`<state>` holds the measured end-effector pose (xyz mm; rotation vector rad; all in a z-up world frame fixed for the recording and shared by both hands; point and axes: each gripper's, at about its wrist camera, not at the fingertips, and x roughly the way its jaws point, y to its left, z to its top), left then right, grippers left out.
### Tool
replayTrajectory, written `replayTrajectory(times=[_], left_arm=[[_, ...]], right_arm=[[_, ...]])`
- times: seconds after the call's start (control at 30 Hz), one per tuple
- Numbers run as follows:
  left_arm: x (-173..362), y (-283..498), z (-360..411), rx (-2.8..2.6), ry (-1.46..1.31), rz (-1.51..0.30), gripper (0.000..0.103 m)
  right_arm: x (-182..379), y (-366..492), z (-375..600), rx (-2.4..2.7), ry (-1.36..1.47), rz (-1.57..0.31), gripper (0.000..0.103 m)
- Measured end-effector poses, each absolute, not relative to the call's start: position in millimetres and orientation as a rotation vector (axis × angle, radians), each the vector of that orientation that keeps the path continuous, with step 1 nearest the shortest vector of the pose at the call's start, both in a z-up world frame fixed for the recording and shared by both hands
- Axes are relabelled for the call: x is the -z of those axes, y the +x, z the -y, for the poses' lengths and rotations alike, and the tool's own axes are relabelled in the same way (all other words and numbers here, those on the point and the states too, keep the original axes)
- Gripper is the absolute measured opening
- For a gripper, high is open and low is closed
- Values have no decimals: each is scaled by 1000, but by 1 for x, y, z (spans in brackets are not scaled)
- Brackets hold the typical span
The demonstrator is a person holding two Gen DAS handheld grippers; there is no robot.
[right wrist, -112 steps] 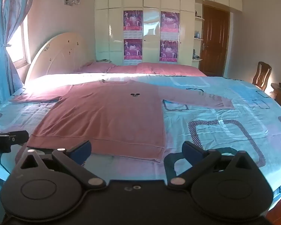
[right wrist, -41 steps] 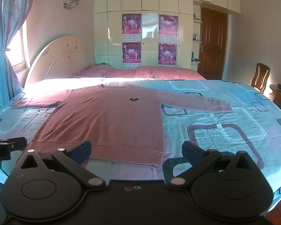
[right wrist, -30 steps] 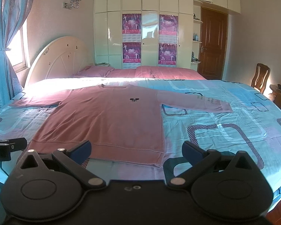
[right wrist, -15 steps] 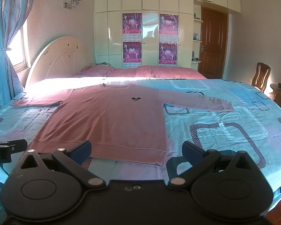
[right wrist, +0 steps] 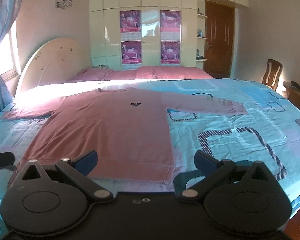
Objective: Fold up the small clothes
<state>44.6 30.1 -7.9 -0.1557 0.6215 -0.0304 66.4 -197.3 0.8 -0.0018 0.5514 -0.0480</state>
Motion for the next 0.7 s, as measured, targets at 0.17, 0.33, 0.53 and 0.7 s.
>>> replayTrajectory(times=[0.17,0.33,0.53,0.7], left_arm=[[14,85,-31,46,-115,-620,103],[18,137,-37,58,-143,-599,103],[14,205,-37,101,-101,-601,103],[15,246,-32,127,-104,-601,103]], right_arm=[[5,103,206,78,26,-552,102],[8,146,214,94,68,-558,101],[0,192,221,170,79,-519,95],[-8,215,233,216,82,-497,93]])
